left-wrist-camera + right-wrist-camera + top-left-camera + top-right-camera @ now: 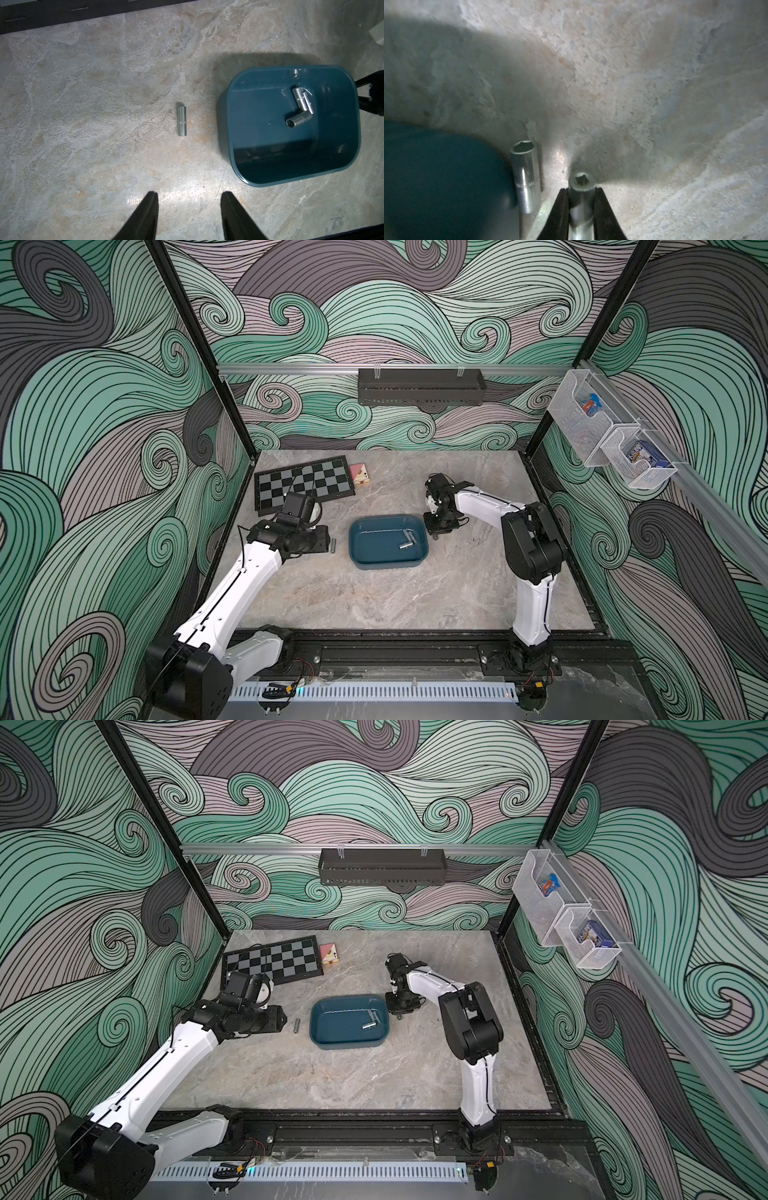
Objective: Take out the socket from the storage box
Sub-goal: Place the socket head at the center of the board.
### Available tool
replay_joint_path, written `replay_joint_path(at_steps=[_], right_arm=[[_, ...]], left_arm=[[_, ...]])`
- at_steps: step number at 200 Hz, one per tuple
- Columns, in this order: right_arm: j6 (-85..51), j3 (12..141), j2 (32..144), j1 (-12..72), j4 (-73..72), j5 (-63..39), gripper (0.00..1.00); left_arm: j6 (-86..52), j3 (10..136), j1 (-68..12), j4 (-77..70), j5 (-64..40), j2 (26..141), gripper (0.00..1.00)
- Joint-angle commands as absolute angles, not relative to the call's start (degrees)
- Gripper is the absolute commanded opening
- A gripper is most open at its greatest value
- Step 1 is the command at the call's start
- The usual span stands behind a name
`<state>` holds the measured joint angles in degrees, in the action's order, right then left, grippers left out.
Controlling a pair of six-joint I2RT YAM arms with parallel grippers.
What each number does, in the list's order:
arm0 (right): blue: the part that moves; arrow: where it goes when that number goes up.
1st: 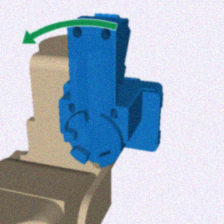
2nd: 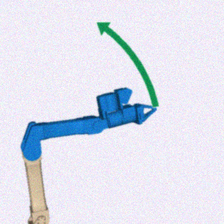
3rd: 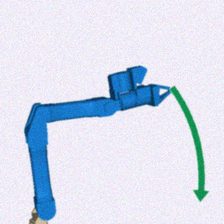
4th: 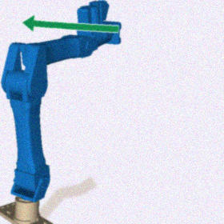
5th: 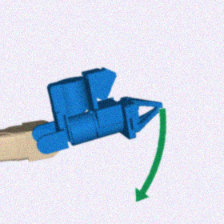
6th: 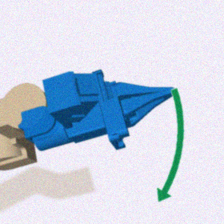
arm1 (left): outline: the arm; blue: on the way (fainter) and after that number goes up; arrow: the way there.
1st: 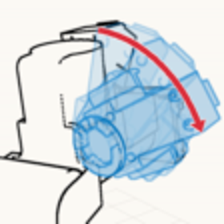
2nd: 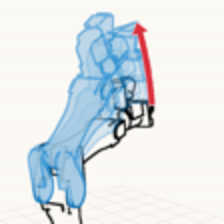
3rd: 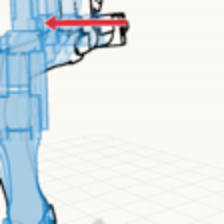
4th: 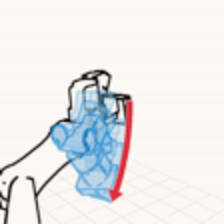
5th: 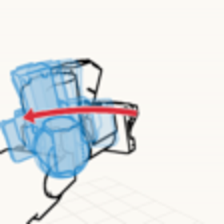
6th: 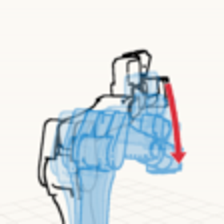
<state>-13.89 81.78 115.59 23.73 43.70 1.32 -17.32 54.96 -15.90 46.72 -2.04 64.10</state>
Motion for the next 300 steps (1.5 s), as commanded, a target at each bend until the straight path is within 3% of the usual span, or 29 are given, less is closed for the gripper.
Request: replay_joint_path(at_steps=[1, 111, 198, 255, 300], right_arm=[[-14.1, 81.5, 116.9, 23.9, 43.2, 1.2, 0.21], [-14.2, 81.4, 116.6, 24.2, 43.1, 1.2, 0.30], [-14.8, 80.5, 109.6, 24.0, 43.1, 2.3, 0.37], [-15.9, 78.5, 104.8, 22.9, 43.1, 2.5, 0.40], [-17.3, 76.0, 102.0, 20.5, 42.1, 2.0, 0.40]], left_arm=[[-16.4, 56.4, -16.5, 47.4, -2.3, 64.5, 0.52], [-16.5, 56.6, -17.0, 47.7, -1.8, 64.0, 0.52], [-17.5, 57.3, -18.5, 48.7, -3.5, 64.1, 0.52], [-14.5, 64.1, -29.4, 45.0, -3.7, 68.6, 0.51], [-25.0, 74.0, -34.3, 46.7, -3.9, 80.9, 0.51]])
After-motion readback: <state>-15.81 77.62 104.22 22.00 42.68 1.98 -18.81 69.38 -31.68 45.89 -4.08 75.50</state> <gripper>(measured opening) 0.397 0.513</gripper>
